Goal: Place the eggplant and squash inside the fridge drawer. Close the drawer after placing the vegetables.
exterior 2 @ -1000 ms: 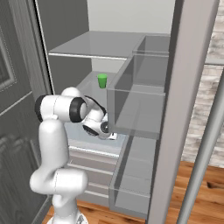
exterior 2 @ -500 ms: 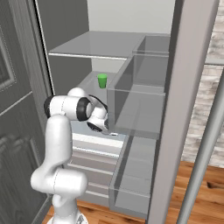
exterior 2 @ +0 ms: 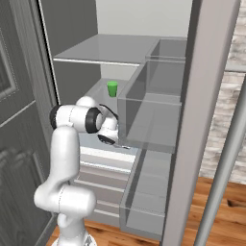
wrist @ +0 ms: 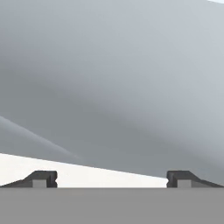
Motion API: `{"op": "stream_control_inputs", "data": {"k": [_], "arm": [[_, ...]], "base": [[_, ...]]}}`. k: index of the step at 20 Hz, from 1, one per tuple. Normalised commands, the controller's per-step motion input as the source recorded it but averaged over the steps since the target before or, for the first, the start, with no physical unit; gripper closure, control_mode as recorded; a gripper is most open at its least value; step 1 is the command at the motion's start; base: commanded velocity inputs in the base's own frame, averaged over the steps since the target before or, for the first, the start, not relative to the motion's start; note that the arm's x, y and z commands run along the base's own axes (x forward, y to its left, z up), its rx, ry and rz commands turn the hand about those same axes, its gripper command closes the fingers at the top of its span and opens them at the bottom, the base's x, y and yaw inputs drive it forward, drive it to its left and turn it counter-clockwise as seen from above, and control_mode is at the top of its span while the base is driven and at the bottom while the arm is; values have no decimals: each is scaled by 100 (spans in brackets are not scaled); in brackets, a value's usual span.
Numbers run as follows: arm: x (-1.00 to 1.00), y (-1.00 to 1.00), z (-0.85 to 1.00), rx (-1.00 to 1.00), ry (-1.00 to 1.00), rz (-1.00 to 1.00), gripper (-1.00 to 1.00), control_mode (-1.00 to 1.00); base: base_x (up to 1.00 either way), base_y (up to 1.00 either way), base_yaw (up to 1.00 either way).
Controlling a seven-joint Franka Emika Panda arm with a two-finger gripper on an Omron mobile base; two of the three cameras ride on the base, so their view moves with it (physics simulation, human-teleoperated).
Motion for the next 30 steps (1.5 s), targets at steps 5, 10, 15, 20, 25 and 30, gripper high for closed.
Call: {"op": "stream_control_inputs", "data": {"k": [5,10,15,20,25,30], "arm": [[11,0,12,2,5,0,-100,-100],[-42,8,41,0,6,0,-100,-100],[-28,15,52,0,3,0,-100,-100],[-7,15,49,0,1,0,-100,-100],[-9,12,42,0,0,0,-100,-100],[-59,15,52,0,0,0,-100,-100]], "base": [[0,0,0],[0,0,0],[0,0,0],[0,0,0],[0,0,0],[0,0,0]]}}
